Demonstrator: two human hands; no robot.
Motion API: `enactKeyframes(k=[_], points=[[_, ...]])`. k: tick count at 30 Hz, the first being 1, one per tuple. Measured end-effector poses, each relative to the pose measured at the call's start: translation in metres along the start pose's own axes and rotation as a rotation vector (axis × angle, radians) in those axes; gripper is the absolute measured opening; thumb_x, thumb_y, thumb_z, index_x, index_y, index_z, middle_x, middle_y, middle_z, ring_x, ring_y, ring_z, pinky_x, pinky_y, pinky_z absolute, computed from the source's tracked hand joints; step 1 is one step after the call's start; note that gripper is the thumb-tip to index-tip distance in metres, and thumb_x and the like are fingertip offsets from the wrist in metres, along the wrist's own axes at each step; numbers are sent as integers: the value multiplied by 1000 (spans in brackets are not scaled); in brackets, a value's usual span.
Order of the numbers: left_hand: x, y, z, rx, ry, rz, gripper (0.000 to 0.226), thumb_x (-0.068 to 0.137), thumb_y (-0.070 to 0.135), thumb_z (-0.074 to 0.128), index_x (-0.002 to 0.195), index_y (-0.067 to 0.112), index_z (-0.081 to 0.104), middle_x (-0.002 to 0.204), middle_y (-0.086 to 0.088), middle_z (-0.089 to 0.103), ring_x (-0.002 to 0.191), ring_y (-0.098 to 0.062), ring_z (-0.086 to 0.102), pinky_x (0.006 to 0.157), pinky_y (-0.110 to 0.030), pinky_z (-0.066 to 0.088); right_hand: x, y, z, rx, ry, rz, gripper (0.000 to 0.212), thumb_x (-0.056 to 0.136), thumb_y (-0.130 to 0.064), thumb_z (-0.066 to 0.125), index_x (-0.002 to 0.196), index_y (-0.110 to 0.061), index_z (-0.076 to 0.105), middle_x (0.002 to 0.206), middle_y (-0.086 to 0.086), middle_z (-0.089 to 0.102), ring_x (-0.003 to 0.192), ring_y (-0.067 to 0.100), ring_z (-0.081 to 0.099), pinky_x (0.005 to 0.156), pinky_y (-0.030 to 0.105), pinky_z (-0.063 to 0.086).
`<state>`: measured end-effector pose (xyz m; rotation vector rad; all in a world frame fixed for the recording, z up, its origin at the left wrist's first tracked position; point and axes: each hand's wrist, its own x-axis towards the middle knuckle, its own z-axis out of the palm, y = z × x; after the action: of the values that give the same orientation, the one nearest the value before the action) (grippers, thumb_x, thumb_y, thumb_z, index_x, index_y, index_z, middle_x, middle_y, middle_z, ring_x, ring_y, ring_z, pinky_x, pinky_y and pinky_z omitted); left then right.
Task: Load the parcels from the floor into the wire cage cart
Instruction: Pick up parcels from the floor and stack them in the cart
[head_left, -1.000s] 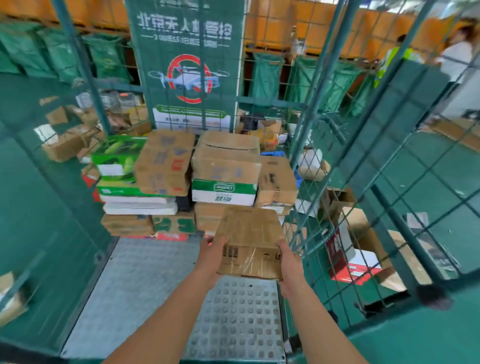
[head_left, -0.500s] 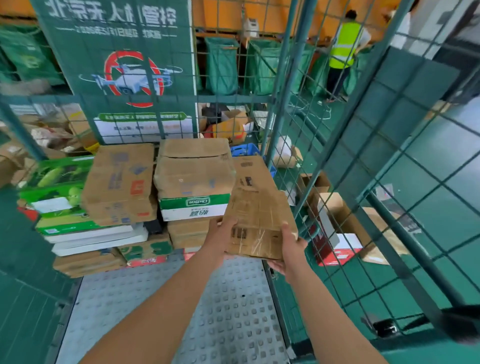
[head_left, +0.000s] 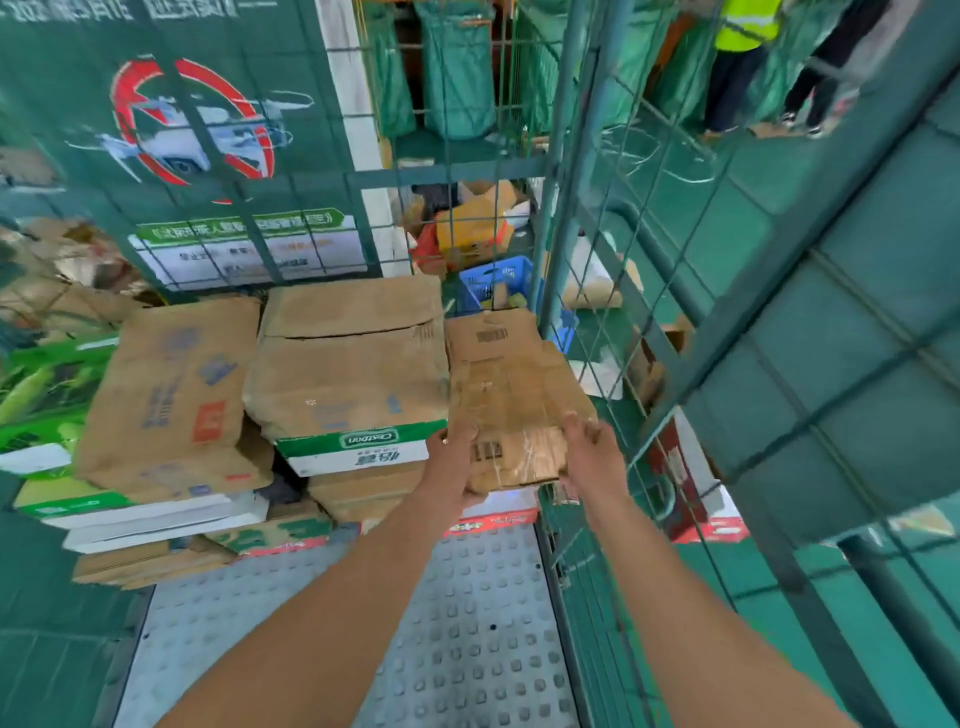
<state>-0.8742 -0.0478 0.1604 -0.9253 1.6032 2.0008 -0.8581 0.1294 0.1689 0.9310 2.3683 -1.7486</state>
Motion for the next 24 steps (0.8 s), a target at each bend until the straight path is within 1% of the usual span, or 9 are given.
enactKeyframes(k=[4,7,8,10,12,14,17,21,24], points=[[30,8,26,-27,75,13,39,99,41,60,130,29,39,108,-5,61,89,-28,59,78,-44,52,35,-11,19,-34,36,-56,45,90,-54,59,103,-11,58,104,9,62,105,31,62,92,29,47],[53,17,35,-43,126,27,41,96,42,62,122,27,35,109,-9,57,93,-29,56,74,-42,50,49,-20,32,13,88,-30,31,96,-40,64,88,-13,51,118,19,65,110,35,60,97,40,50],[60,21,37,-42,149,27,42,95,43,63,120,25,34,109,-9,55,93,-29,55,75,-42,51,52,-26,34,13,89,10,31,96,-43,65,101,-13,56,131,21,59,118,36,56,102,43,47],[72,31,42,-60,170,43,47,96,42,65,122,20,33,106,-7,51,91,-26,53,83,-46,55,59,-32,39,-53,62,153,69,95,-55,61,150,-19,39,154,19,32,134,39,44,107,46,39],[85,36,44,-14,177,70,46,98,41,63,123,17,33,103,-6,48,86,-23,50,77,-41,53,72,-34,44,-55,22,197,81,97,-56,56,162,-29,18,161,16,21,139,40,39,109,47,37],[89,42,48,56,184,93,41,97,41,61,120,21,35,106,-5,49,85,-21,50,72,-38,51,86,-35,52,34,-30,197,81,100,-47,54,164,-29,8,161,13,31,139,39,42,112,49,37],[97,45,51,46,138,22,42,94,47,56,133,39,41,130,-1,48,104,-24,56,90,-51,56,99,-36,62,118,-248,249,63,104,-34,47,161,-24,22,154,11,44,127,31,50,109,48,43],[84,48,46,-6,13,-19,48,107,38,49,151,45,32,128,8,52,104,-15,61,76,-43,62,95,-27,72,191,-475,294,54,107,-25,42,159,-21,30,145,0,44,129,22,49,108,41,47],[72,44,32,23,8,-7,53,100,43,57,149,47,37,138,9,51,120,-19,55,83,-45,62,79,-20,77,183,-495,297,55,103,-39,46,156,-29,35,142,-2,50,126,24,54,100,39,53]])
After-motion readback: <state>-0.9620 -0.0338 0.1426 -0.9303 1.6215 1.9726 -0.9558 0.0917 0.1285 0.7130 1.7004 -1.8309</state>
